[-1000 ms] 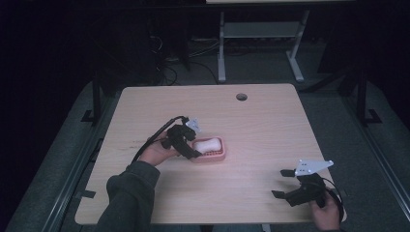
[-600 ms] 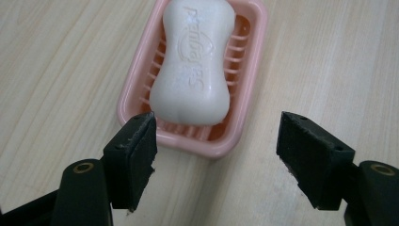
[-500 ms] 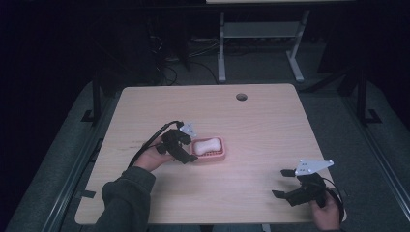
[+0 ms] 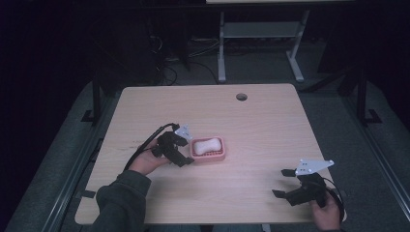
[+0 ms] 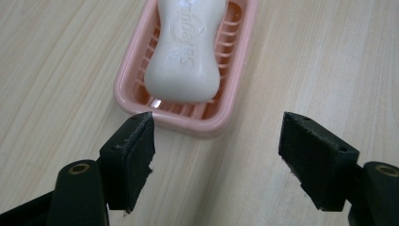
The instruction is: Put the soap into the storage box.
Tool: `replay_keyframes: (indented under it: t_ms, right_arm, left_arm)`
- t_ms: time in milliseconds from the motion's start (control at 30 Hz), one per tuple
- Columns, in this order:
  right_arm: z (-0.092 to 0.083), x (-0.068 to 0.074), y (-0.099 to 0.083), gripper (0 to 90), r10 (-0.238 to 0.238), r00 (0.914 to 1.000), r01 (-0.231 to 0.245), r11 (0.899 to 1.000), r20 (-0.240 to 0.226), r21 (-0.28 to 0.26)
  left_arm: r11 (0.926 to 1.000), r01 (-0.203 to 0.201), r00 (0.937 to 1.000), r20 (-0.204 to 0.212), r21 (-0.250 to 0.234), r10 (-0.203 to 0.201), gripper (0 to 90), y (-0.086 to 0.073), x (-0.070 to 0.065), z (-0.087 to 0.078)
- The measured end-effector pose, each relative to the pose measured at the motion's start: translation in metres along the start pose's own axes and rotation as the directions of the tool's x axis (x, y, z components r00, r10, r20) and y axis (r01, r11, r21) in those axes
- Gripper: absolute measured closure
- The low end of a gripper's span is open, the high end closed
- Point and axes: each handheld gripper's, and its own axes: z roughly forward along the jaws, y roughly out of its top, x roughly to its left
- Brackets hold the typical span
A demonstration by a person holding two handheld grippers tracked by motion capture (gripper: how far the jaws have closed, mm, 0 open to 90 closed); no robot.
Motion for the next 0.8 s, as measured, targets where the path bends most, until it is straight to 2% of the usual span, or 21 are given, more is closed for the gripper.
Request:
replay_keyframes:
  t_ms: [333,800]
  right_arm:
    - [0.001,-0.001,-0.001,14.2,0.005,1.0000,-0.005,1.000,0.006,0.006]
    - [0.002,-0.001,-0.001,14.1,0.010,0.9999,-0.010,1.000,0.008,0.014]
  left_arm:
    - [0.9998,0.019,0.9998,-0.003,-0.002,-0.019,25.9,-0.015,-0.003,-0.009]
    - [0.9998,0.018,0.9997,-0.014,0.000,-0.018,25.9,-0.033,-0.009,-0.015]
